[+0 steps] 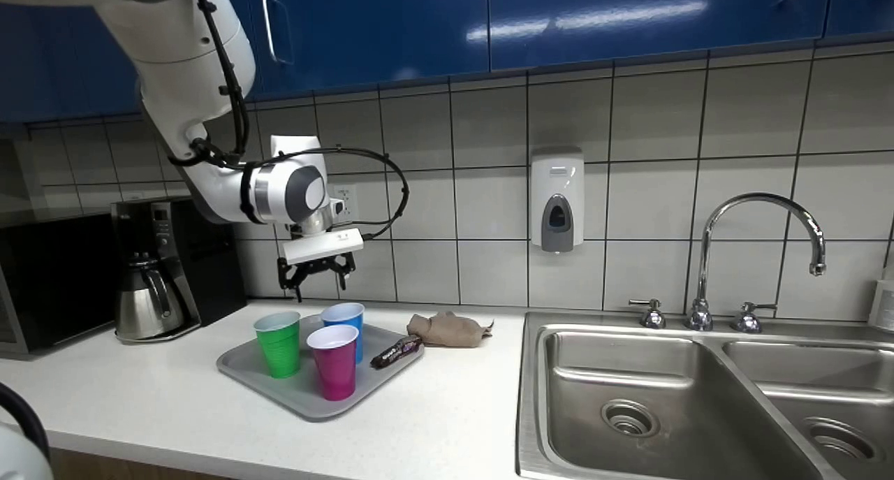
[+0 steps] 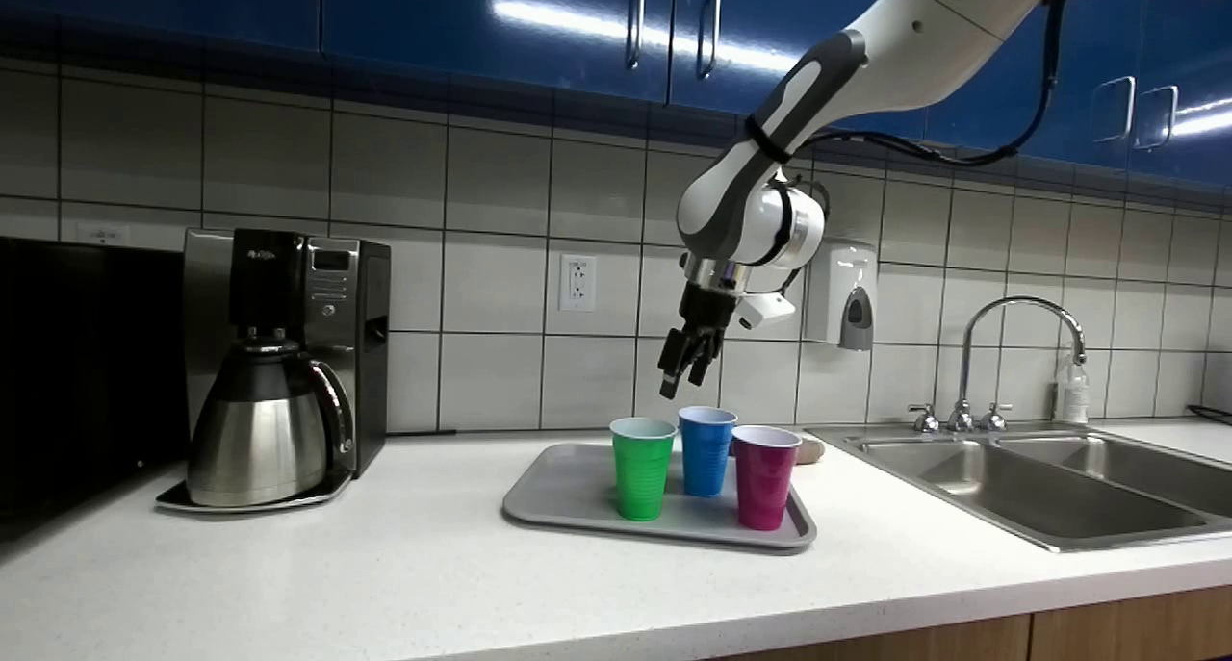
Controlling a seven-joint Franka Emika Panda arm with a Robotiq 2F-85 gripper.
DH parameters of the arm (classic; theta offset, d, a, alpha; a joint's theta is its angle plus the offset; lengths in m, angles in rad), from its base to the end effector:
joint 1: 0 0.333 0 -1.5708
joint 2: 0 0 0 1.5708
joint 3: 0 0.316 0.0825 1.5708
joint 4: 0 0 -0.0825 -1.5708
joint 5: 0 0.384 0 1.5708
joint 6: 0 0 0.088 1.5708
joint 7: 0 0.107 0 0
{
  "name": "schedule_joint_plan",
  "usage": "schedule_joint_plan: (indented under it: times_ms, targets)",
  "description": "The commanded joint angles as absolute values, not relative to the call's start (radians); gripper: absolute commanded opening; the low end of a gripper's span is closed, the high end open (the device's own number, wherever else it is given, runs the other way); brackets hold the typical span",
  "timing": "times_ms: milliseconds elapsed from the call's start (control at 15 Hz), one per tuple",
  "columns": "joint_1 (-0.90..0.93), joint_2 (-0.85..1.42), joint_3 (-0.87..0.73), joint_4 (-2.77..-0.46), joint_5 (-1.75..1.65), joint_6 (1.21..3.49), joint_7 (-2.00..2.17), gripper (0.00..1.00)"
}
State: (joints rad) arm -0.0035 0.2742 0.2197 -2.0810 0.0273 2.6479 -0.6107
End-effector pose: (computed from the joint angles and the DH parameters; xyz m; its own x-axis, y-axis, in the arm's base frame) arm 0.5971 0.1257 0.3287 0.6654 0.6902 0.2845 0.6944 -0.7121 0.1034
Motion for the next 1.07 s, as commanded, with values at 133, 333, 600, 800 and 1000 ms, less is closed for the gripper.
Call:
schedule_joint_plan:
  times_ms: [133,333,600,800,1000]
  targets:
    - [-0.023,0.173,0.221,-2.179,0.064,2.644,-0.667,1.00]
    - [-0.024,0.129,0.215,-2.225,0.080,2.648,-0.687,1.00]
    - [-0.019,0.062,0.197,-2.289,0.122,2.648,-0.736,1.00]
    - [-0.009,0.002,0.173,-2.343,0.159,2.643,-0.777,1.00]
    - [0.006,-0.057,0.140,-2.396,0.170,2.636,-0.792,1.00]
